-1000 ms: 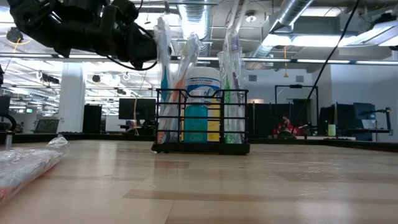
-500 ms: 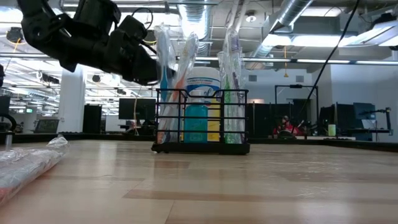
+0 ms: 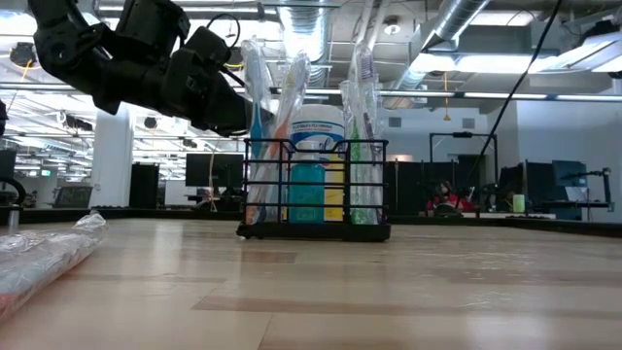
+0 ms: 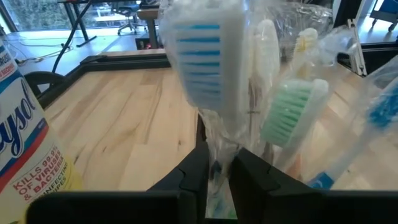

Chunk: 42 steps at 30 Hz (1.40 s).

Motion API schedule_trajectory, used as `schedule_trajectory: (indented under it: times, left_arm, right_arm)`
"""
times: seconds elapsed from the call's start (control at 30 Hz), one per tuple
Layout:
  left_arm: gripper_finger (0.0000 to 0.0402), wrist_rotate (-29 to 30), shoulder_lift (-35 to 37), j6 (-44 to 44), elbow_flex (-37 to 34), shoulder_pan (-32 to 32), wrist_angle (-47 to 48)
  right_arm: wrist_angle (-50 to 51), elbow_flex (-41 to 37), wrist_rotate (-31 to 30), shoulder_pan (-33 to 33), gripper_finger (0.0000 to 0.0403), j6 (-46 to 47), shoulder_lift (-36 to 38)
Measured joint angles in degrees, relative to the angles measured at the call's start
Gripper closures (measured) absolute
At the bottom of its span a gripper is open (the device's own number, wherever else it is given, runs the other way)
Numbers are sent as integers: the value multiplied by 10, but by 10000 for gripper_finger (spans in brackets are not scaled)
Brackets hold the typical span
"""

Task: Pick & Place toothbrushing station
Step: Put the blue toothbrush into the black mesh organizer, then put the orange toothbrush into the black mesh organizer

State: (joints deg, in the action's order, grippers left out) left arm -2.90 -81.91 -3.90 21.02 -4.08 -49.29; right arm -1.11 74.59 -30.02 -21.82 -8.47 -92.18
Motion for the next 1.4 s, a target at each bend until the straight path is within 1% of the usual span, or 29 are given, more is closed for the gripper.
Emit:
schedule_trajectory:
  times: [0.1,0.23,0.57,0.7,0.87,1.0,1.17,1.27,1.4]
  left_arm:
    - [344,4,0,4,0,0,1]
    - [329,34,0,5,0,0,4]
    - [274,43,1,23,-15,-4,17]
    - [250,46,26,29,-34,-13,18]
    - [228,38,90,45,-65,-12,17]
    - [222,29,137,59,-101,-4,22]
    - [228,29,180,70,-144,16,35]
    - [233,15,189,92,-163,30,36]
    - [238,-22,180,130,-175,53,41]
  right_arm:
    - [8,0,0,0,344,9,0]
    - [8,0,0,0,344,10,0]
    - [8,0,0,0,344,10,0]
    - [9,0,0,0,344,10,0]
    - [10,0,0,0,344,10,0]
    - [12,0,0,0,344,10,0]
    - [14,0,0,0,344,10,0]
    - [17,0,0,0,344,10,0]
    - [17,0,0,0,344,10,0]
